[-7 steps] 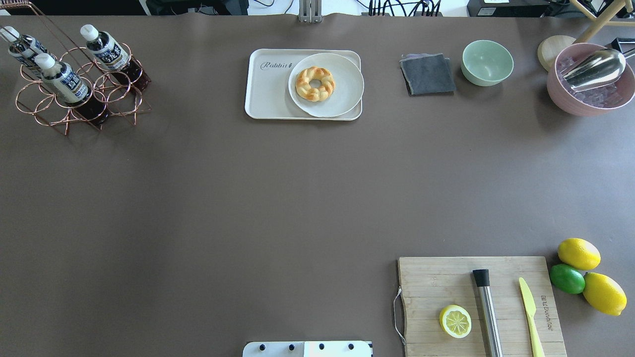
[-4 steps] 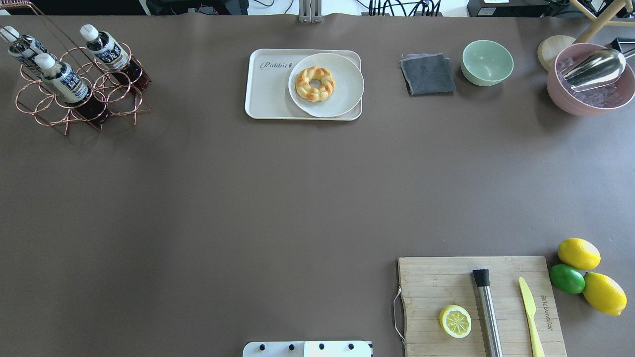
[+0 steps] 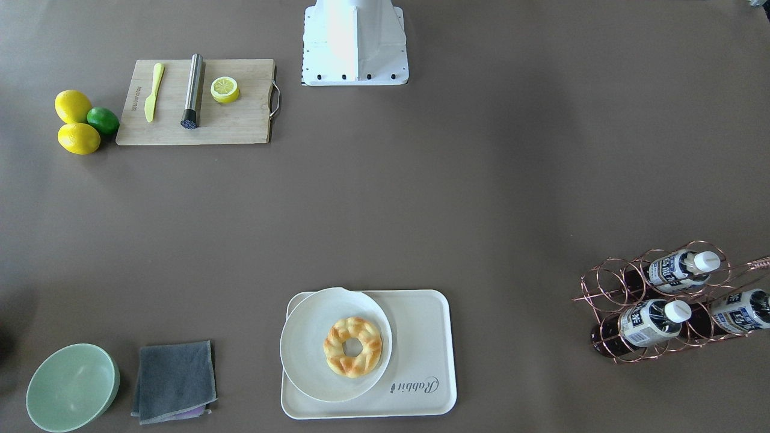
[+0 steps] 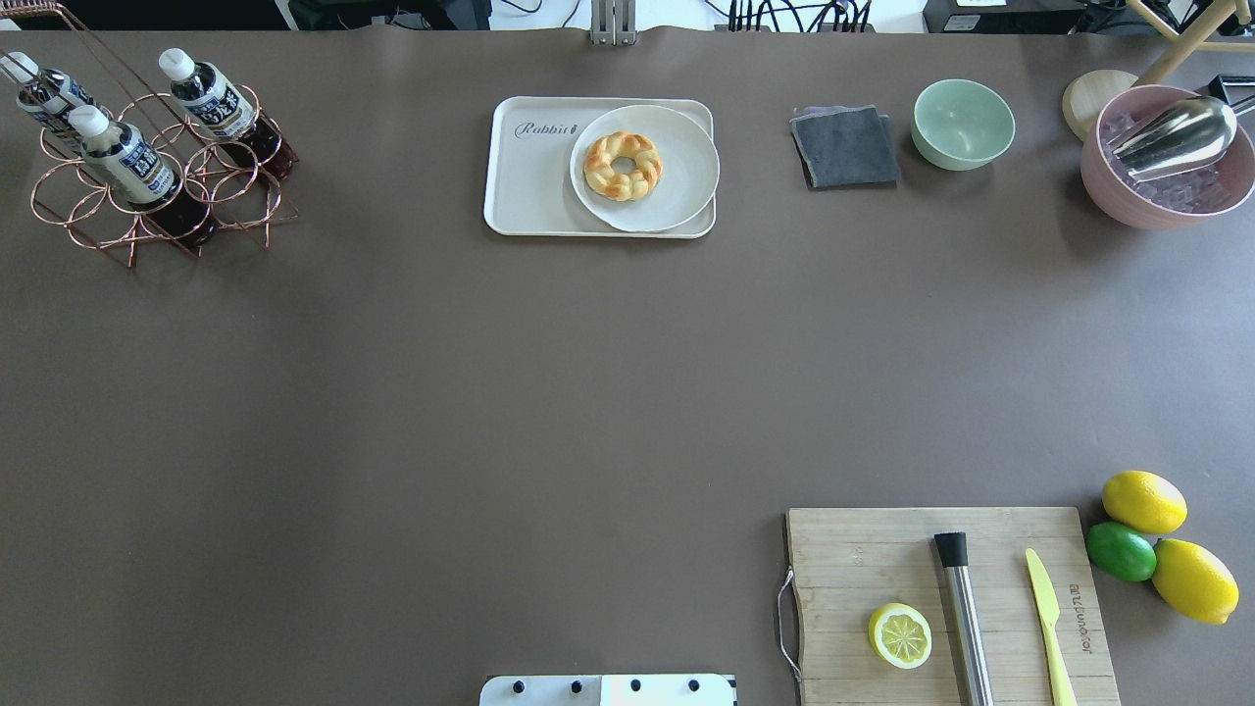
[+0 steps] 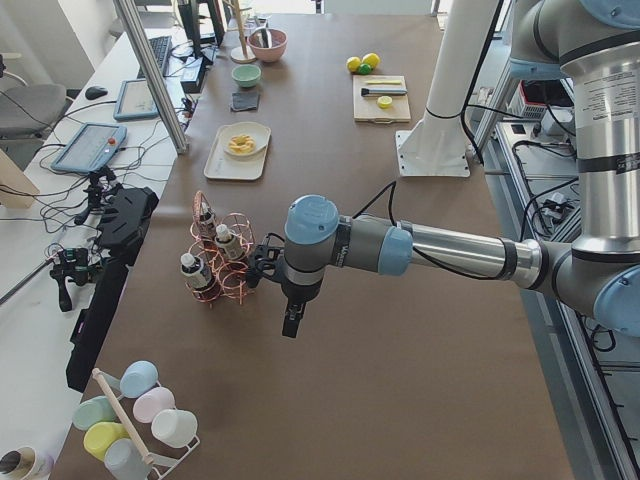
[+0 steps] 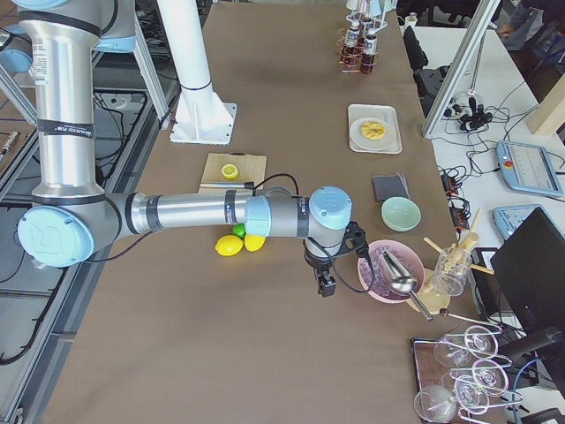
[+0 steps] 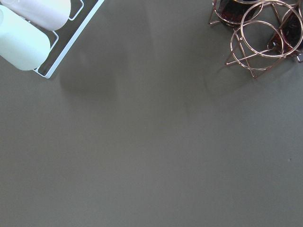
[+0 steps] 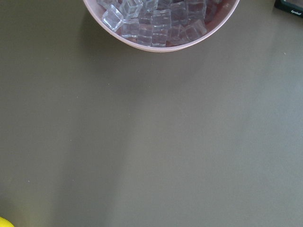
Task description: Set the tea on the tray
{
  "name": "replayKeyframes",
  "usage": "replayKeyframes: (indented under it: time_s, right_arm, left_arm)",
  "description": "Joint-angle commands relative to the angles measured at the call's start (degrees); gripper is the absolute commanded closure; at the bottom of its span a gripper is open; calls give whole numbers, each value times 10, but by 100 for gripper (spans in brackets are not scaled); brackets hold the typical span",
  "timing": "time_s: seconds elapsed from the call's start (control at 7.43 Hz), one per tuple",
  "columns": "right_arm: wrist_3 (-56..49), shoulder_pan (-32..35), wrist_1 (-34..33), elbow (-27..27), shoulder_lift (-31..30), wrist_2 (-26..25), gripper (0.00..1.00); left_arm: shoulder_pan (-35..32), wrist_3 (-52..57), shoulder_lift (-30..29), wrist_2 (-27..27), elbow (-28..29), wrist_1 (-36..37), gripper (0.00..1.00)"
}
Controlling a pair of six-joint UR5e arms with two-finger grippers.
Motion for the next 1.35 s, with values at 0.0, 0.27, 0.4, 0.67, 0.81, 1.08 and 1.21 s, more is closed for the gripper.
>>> replayKeyframes:
  time_s: [0.0, 0.27, 0.4, 0.67, 0.81, 1.08, 1.21]
  right_arm:
    - [1, 0, 0, 0, 0, 2, 0]
    - [0, 0, 1, 1, 1, 2, 0]
    - [1, 0, 1, 1, 1, 4, 0]
    - [2, -4, 1, 1, 0, 4, 0]
    - [2, -5, 1, 1, 1, 4, 0]
    - [2, -8, 1, 1, 1, 6, 0]
    - [1, -8, 1, 1, 0, 15, 0]
  left_arm:
    - [9, -16, 4, -1, -1, -30, 2]
    - [10, -20, 2, -1, -2, -30, 3]
    - [23, -67, -9, -1, -8, -35, 3]
    - [63, -199, -16, -1, -5, -138, 3]
    - [80, -264, -30, -1, -5, -177, 5]
    - [133, -347, -69, 10, -1, -217, 9]
    - [142, -350, -90, 24, 10, -226, 12]
